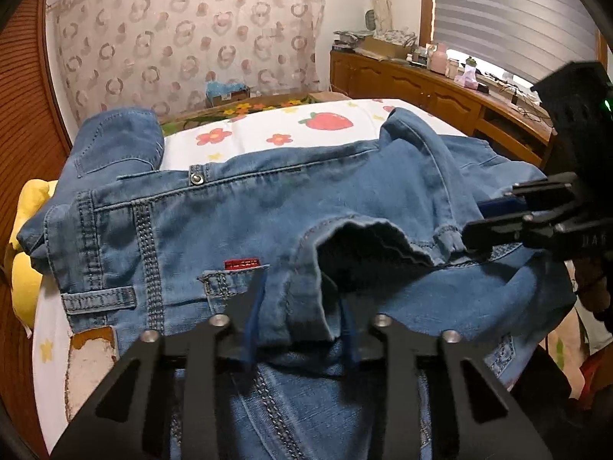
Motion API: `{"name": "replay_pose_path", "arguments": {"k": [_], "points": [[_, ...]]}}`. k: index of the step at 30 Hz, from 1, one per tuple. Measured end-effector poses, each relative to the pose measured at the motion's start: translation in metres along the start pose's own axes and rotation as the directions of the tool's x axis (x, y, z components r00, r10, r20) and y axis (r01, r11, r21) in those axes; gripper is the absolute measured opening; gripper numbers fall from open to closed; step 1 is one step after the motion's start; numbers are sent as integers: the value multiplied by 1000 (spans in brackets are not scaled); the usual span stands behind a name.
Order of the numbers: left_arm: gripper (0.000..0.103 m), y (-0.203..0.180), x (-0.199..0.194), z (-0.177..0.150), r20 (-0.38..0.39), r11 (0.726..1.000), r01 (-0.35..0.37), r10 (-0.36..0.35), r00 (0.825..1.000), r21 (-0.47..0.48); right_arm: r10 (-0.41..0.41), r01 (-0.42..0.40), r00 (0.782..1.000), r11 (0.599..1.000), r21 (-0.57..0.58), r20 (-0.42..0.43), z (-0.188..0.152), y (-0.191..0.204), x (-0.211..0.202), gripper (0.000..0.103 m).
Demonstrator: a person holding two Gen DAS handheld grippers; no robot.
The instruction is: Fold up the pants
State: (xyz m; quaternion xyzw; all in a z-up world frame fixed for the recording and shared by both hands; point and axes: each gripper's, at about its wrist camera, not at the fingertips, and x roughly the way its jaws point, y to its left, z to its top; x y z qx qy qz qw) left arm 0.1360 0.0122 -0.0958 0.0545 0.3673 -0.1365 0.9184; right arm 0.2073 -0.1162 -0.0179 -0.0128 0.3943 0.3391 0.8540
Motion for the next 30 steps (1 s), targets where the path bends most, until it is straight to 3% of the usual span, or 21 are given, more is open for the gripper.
{"name": "replay_pose_path", "arguments": {"k": [1,2,6,12,17,24,30], "points": [[26,1,-2,0,8,1000,-1,1,1000,-4,10,-10,1000,1000,-7,1,0,-4,0,27],[25,2,-6,0,18,1000,0,0,1000,-11,27,-27,1000,999,-19,1,1,-4,0,9],[19,-2,-25,1,47,999,31,-31,998,-7,91,-90,993,996,-21,70,14,-5,-8,6],[16,-5,-63,1,107,999,41,-41,993,-1,90,-73,977,993,-91,196,39,16,-41,5],[16,5,-104,-5,174,997,57,-47,984,-49,103,-65,965,985,-159,243,67,41,-51,4],[16,17,-140,-19,196,994,65,-46,980,-90,149,-71,955,954,-290,256,83,83,-46,4],[16,30,-139,-42,150,992,32,-14,989,-124,177,-100,961,938,-331,211,106,91,4,4]]}}
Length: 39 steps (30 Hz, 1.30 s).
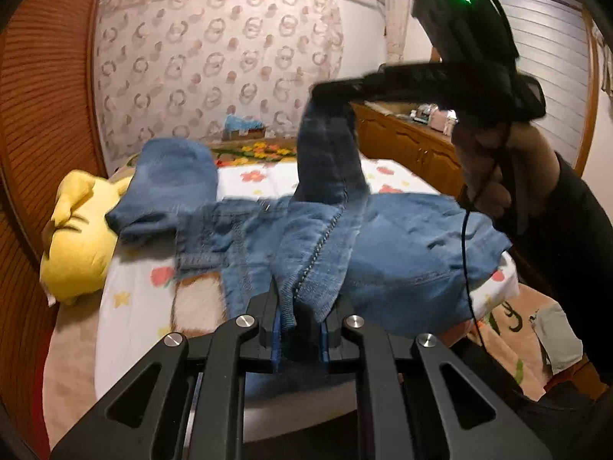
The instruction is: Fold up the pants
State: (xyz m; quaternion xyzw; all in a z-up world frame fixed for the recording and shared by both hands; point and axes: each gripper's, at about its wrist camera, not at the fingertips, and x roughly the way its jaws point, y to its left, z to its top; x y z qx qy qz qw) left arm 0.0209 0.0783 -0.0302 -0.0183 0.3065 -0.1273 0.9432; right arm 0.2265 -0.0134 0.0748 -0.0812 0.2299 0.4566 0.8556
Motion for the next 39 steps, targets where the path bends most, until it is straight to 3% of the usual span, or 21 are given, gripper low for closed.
{"name": "replay_pose_path", "arguments": {"k": [9,14,18,22,24,27,34,39], "points": [[16,27,25,-32,-102,997,-34,27,994,-74,-2,0,993,1000,-17,-120,17,-4,100,4],[18,36,33,-41,-127,994,-29,16,992,-103,-32,33,985,999,3,-170,17,-10,131,4],[29,39,26,-40,-114,994,-42,31,993,-100,-46,44,982,999,-15,-186,23,-2,145,4],[42,45,19,-38,-96,992,-68,58,994,-107,-93,91,978,996,-17,-189,24,1,140,9],[44,47,17,-35,-85,991,-77,67,994,-110,-152,150,971,988,-25,-183,22,-1,131,23],[45,44,15,-32,-69,990,-84,76,995,-117,-175,174,971,984,-25,-164,19,-4,115,33],[45,34,14,-24,-30,992,-92,90,996,-86,-213,212,968,977,-25,-132,-3,-18,54,36],[44,34,26,-23,-49,992,-97,94,994,-78,-253,252,962,967,-24,-103,-29,-28,-13,36]]}}
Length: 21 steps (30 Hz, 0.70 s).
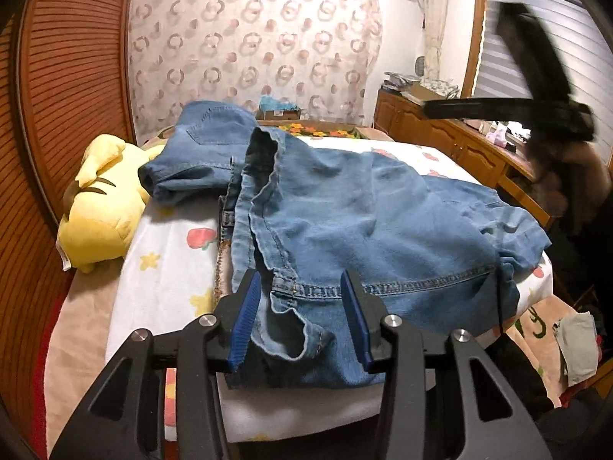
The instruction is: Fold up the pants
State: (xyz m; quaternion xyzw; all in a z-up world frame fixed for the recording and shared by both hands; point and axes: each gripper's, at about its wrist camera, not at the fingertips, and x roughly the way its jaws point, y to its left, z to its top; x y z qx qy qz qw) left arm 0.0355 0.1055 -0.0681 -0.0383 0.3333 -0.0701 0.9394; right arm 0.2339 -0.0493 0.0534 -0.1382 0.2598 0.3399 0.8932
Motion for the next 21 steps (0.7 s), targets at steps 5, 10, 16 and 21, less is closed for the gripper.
{"name": "replay_pose_path", "arguments": {"k": [5,10,16,21], "points": [[44,1,14,-3,-28,1000,-17,17,999,-3,-76,76,997,997,1,22,-24,-16,-62,36],[44,3,30,-9,-91,999,-53,53,994,1,-147,146,989,989,25,30,-44,-28,-111,36],[44,2,33,-9,-86,998,-57,58,995,10,-188,186,982,980,69,19,-61,-35,-140,36],[21,-1,30,-10,-64,998,-61,63,996,23,-193,194,981,975,108,-26,-80,-38,-126,36]]}}
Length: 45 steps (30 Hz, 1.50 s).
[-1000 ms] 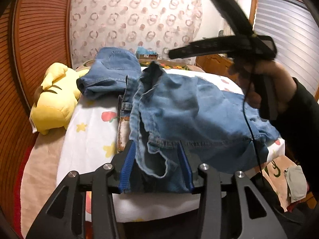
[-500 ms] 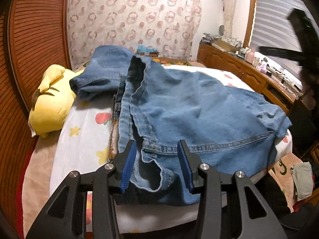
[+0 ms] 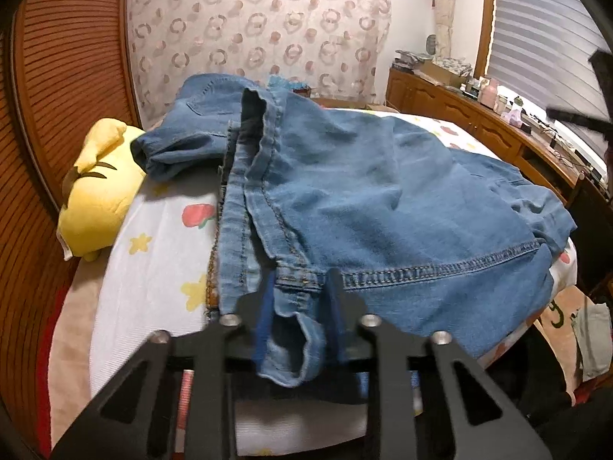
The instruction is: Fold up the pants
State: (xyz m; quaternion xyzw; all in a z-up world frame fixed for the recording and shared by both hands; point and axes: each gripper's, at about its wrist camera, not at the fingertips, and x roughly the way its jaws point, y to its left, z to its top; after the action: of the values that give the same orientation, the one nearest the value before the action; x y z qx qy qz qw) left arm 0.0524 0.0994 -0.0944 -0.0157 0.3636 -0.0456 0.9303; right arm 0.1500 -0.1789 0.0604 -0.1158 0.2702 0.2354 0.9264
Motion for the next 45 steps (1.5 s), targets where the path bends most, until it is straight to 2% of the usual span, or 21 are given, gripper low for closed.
{"name": "replay_pose_path", "arguments": {"k": [3,7,11,17,21,23,25,27,29,30,31,32,33,36,42,45], "points": [[10,0,-7,1,22,1000,11,-11,1000,-3,13,-12,999,1000,27,-49,-19,2,23,36],[8,1,-22,4,58,1000,10,-10,998,0,49,-40,993,996,80,-110,-48,9,53,36],[8,6,-36,5,75,1000,11,-9,997,-16,68,-53,988,993,105,-141,-66,14,67,36],[8,6,-32,0,54,1000,13,-11,998,-27,76,-56,985,990,131,-156,-77,13,73,36],[9,3,-28,0,38,999,23,-22,999,-30,58,-43,991,992,121,-119,-78,13,68,36],[16,3,-27,1,35,999,29,-27,999,-34,35,-25,995,995,100,-97,-89,17,67,36],[34,1,-28,3,43,999,31,-30,999,-33,13,-6,996,996,84,-85,-96,18,68,36],[43,0,-28,6,49,999,38,-36,998,-34,11,-4,997,996,86,-82,-98,15,71,36],[44,-2,-29,8,47,999,37,-36,998,-30,16,-8,997,995,97,-76,-100,13,72,36],[51,-4,-29,10,48,999,35,-34,998,-29,12,-5,997,995,98,-73,-100,12,72,37],[64,-6,-30,11,52,999,37,-35,998,-28,3,3,997,996,90,-72,-101,14,72,36],[70,-8,-32,13,60,998,47,-45,997,-29,-11,17,997,997,76,-71,-102,16,72,36],[81,-9,-33,14,67,998,56,-53,996,-33,-22,26,997,997,67,-71,-101,18,74,36],[82,-13,-29,19,50,998,45,-43,998,-45,-21,25,997,997,67,-69,-100,19,77,37],[82,-27,-22,27,81,999,33,-30,996,-38,-15,20,998,997,69,-67,-100,18,78,37],[82,-33,-13,28,65,999,36,-33,997,-39,-13,18,998,997,70,-67,-100,18,79,37]]}}
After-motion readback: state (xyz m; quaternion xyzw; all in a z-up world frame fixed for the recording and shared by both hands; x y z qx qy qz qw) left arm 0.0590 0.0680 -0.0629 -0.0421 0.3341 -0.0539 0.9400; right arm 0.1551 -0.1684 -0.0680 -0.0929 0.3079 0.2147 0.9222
